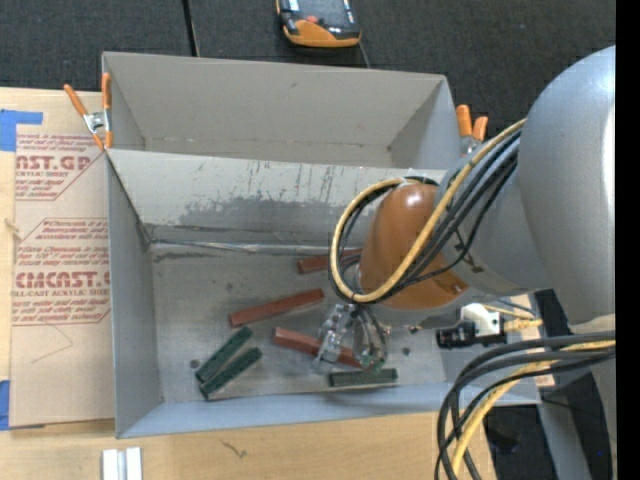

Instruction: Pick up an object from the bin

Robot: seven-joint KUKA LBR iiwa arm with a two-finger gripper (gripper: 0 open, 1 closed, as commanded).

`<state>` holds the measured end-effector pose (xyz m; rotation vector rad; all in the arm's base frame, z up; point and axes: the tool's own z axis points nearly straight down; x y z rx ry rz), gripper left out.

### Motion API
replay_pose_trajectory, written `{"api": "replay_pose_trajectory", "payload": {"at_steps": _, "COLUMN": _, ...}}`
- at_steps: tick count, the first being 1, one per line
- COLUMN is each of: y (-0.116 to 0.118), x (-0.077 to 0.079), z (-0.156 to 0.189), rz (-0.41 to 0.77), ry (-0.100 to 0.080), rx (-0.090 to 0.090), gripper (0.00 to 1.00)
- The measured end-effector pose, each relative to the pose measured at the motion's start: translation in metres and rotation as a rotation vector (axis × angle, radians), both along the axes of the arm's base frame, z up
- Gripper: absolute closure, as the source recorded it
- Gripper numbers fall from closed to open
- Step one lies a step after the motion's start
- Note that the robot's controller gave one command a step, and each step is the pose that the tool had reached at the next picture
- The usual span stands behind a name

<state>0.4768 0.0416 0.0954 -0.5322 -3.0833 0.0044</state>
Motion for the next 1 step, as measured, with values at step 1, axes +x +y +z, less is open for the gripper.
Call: {"api": "replay_pose_trajectory", "payload": {"at_steps": 1, "y": 0.0001, "x": 0.0032, "z": 0.1090, "rz": 0.000, "ry": -0.010, "rx": 0.000, "gripper": 1.00}}
